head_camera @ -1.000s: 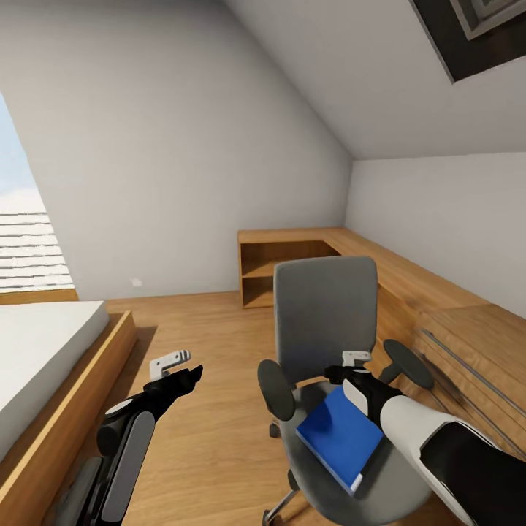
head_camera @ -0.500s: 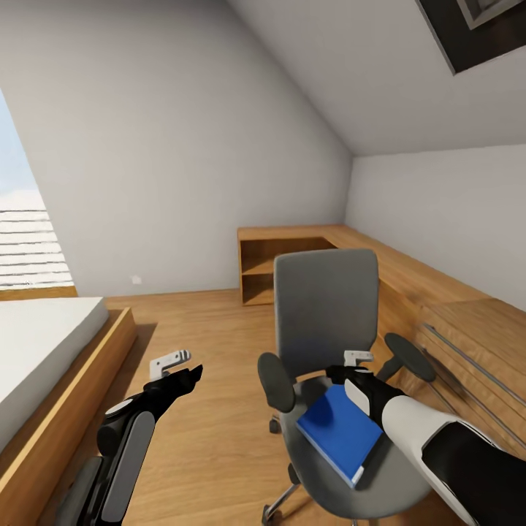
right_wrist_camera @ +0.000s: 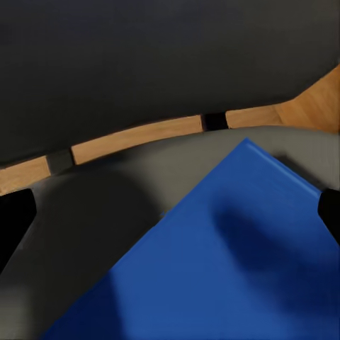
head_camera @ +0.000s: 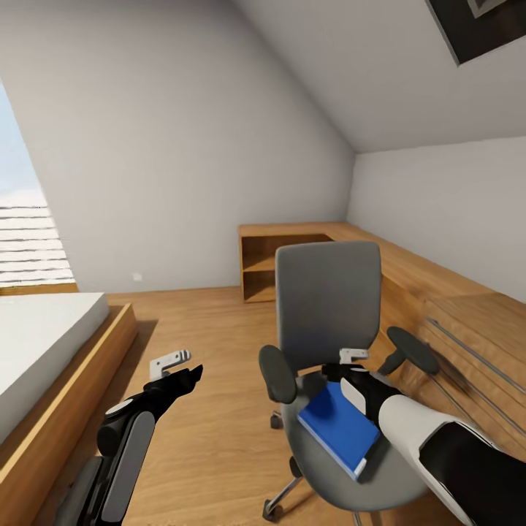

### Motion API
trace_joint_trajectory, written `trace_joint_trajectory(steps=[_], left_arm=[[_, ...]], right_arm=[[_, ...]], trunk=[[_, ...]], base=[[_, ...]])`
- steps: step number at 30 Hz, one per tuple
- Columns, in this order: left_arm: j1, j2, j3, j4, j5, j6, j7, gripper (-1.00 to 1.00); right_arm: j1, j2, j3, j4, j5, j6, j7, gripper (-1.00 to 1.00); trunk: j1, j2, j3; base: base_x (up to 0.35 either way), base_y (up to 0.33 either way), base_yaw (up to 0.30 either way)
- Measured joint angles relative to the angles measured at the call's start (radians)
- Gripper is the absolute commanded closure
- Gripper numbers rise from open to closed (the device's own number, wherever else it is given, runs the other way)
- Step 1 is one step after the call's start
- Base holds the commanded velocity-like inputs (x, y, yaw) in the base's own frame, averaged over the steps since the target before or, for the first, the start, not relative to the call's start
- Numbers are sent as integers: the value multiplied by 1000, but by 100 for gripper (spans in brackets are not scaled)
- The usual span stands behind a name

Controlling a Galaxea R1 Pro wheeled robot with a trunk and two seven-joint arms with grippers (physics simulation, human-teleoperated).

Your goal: In the bedroom, organize the workspace by keeping the computer under the desk, ensuring the monitor is on the desk, placing the keyboard on the desk next to the monitor, placing the mouse on the desk next to the keyboard, moving the folder from the swivel chair onto the desk next to the mouse, stacking the notebook on top of the folder with the pen on top of the notebook, and positioning the swivel chair next to the desk.

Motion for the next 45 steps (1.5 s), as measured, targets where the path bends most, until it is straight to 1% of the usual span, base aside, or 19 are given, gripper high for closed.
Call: trace_joint_trajectory(steps=[5, 31, 36, 39, 45], left_arm=[[0, 0, 0, 0, 0, 0, 0, -100], [0, 0, -1, 0, 0, 0, 0, -100], [0, 0, -1, 0, 0, 0, 0, -100], [0, 0, -1, 0, 0, 0, 0, -100], [0, 0, -2, 0, 0, 0, 0, -100]], right_arm=[[0, 1, -2, -1, 0, -5, 0, -100], [0, 1, -2, 4, 1, -6, -4, -100], [0, 4, 2, 2, -1, -5, -57, -100], [1, 6, 2, 2, 0, -5, -73, -100], [1, 6, 2, 3, 0, -5, -78, -100]], trunk=[[19, -35, -17], [119, -217, -99], [119, -217, -99], [119, -217, -99], [142, -259, -118]], base=[[0, 0, 108], [0, 0, 2], [0, 0, 0], [0, 0, 0], [0, 0, 0]])
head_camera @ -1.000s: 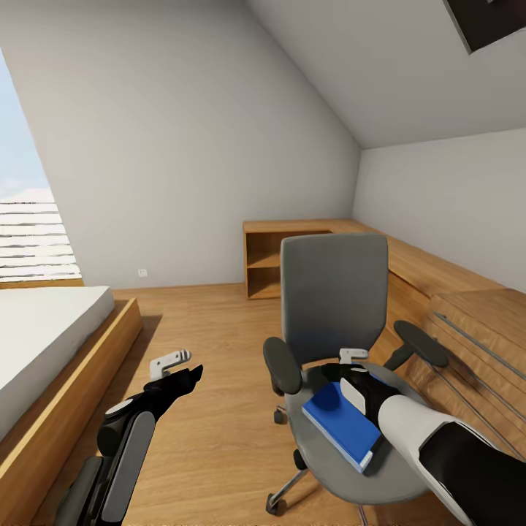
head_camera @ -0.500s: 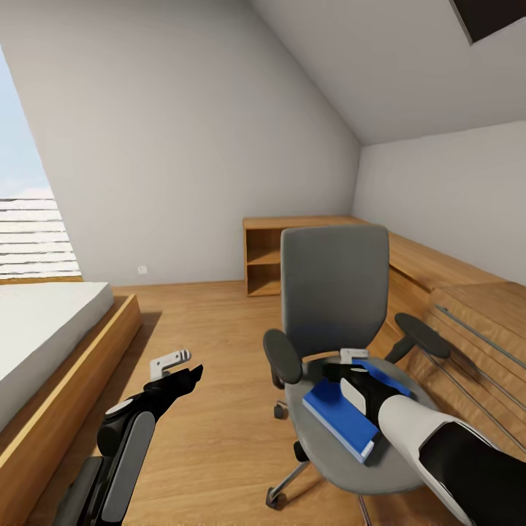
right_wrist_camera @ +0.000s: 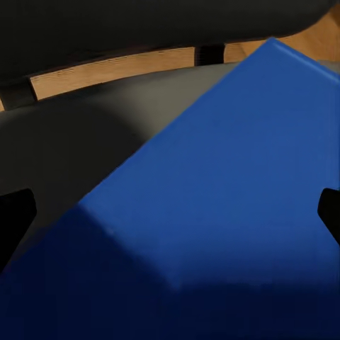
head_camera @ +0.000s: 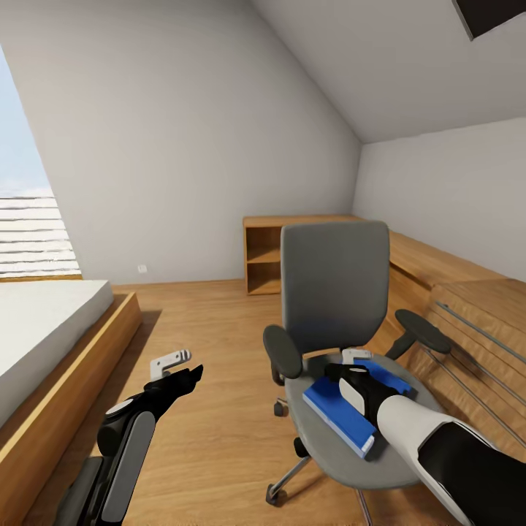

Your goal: In the bedroom, organize the workspace by keeping the computer under the desk, ensuring the monitor is on the desk, placing the keyboard on the desk next to the monitor, placing the mouse on the desk next to the keyboard, moving the folder from the swivel chair onto the desk next to the mouse, stacking the notebook on top of the folder with the pen on top of the notebook, and positioning the swivel chair next to the desk.

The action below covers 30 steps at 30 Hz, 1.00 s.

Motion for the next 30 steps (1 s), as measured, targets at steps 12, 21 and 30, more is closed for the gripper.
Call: trace_joint_trajectory(steps=[12, 21, 30], left_arm=[[0, 0, 0, 0, 0, 0, 0, -100], [0, 0, 1, 0, 0, 0, 0, -100], [0, 1, 1, 0, 0, 0, 0, -100]], right_arm=[[0, 0, 5, 0, 9, 1, 0, -100], [0, 0, 4, 1, 9, 1, 1, -100], [0, 7, 11, 2, 12, 0, 1, -100]], trunk=[[19, -35, -16], [19, -35, -16], [20, -35, -16]], base=[[0, 0, 0], [0, 0, 0], [-157, 0, 0]])
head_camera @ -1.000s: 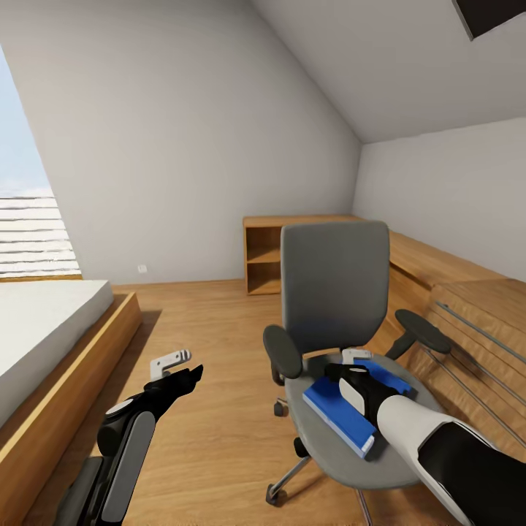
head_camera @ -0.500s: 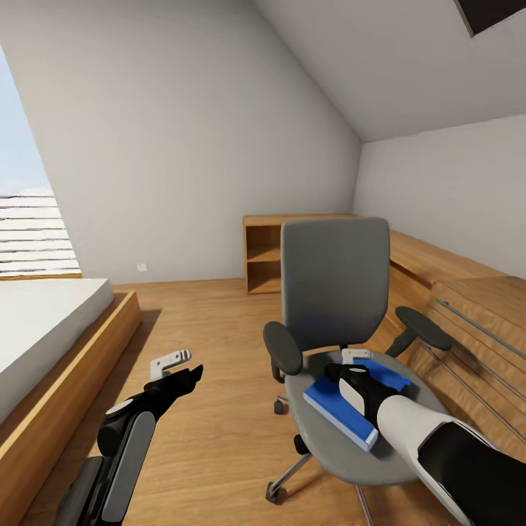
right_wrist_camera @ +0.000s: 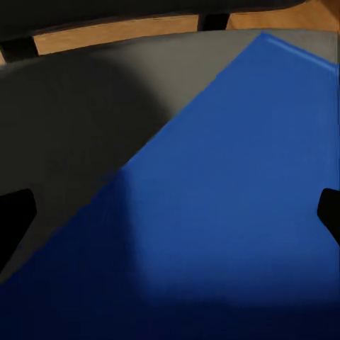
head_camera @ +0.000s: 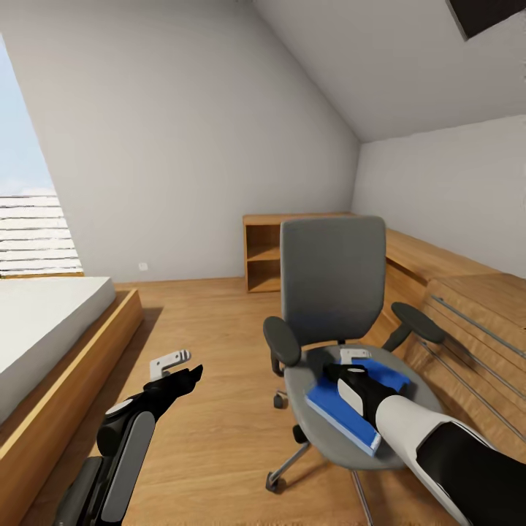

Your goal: In the bedroom, organize the workspace by keeping the computer under the desk, ensuring the monitor is on the desk, placing the keyboard on the desk next to the monitor, placing the mouse on the desk next to the keyboard, moving the folder from the swivel chair onto the desk next to the mouse, stacking the notebook on top of the folder with the pen on top of the notebook, and positioning the swivel chair next to the desk.

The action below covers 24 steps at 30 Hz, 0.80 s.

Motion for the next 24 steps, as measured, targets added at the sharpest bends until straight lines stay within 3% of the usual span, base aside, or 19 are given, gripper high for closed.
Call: trace_joint_trajectory(steps=[13, 24], left_arm=[[0, 0, 0, 0, 0, 0, 0, -100], [0, 0, 0, 0, 0, 0, 0, -100]], right_arm=[[0, 1, 0, 0, 1, 0, 0, -100], [0, 1, -3, 1, -3, -2, 1, -100]], trunk=[[0, 0, 0], [0, 0, 0]], base=[[-181, -14, 0], [-36, -3, 0]])
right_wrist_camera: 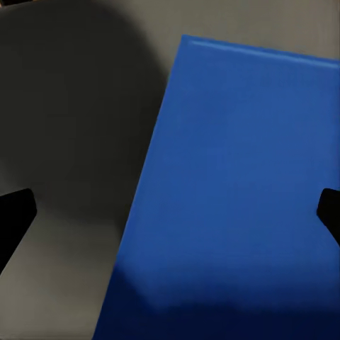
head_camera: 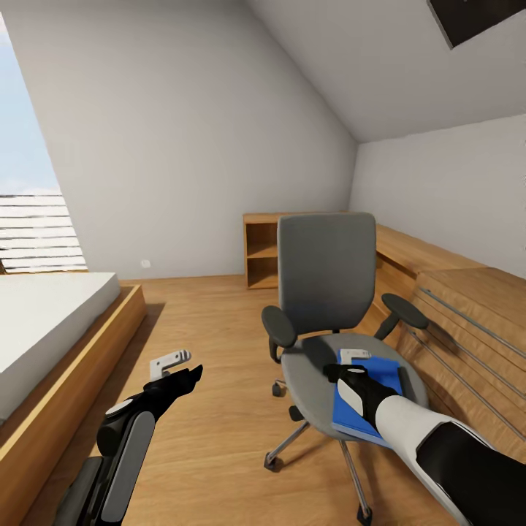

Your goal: In the bedroom, organize the workspace by keeping the computer under the desk, ensuring the monitor is on the desk, placing the keyboard on the desk next to the monitor, placing the mouse on the desk next to the keyboard, moving the folder from the swivel chair onto the desk next to the mouse, stacking the notebook on top of the folder with the pen on top of the notebook, and positioning the swivel chair next to the desk.

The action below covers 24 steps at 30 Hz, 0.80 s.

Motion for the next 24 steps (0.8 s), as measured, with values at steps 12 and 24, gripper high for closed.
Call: trace_joint_trajectory(steps=[12, 24], left_arm=[[0, 0, 0, 1, 0, 0, 0, -100], [0, 0, -1, 2, 0, 0, 0, -100]], right_arm=[[0, 0, -2, 0, -2, 0, 0, -100], [0, 0, 1, 0, -1, 0, 1, -100]], trunk=[[0, 0, 0], [0, 0, 0]], base=[[-56, -43, 0], [-25, -21, 0]])
